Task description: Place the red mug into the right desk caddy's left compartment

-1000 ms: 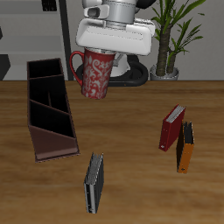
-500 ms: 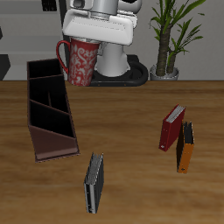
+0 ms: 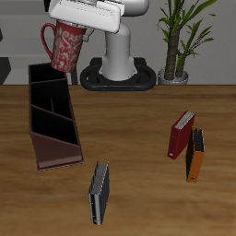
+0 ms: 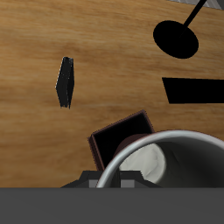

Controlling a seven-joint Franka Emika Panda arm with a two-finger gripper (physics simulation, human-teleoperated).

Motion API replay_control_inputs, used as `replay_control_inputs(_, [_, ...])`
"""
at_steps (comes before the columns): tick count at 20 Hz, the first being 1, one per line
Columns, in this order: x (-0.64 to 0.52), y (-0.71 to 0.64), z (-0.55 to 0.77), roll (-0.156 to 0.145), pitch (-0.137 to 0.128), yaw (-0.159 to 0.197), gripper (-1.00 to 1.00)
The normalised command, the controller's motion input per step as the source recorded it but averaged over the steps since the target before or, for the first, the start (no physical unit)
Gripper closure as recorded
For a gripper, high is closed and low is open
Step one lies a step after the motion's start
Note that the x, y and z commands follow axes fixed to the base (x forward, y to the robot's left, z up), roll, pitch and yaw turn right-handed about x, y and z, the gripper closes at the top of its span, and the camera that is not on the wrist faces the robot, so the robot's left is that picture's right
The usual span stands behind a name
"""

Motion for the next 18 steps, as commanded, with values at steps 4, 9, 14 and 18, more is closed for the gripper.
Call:
replay_control_inputs(4, [-0.19,-0.41,0.17,-0.039,-0.010,-0.002,1.00])
replay_control_inputs(9, [-0.14,-0.33,-0.02,-0.033,0.034,0.013,1.00])
replay_control_inputs(14, [-0.13,-0.26,0.00,-0.027,0.006,0.043,1.00])
replay_control_inputs(18, [0.10,0.06,-0.04,0.023,-0.018,0.039,1.00])
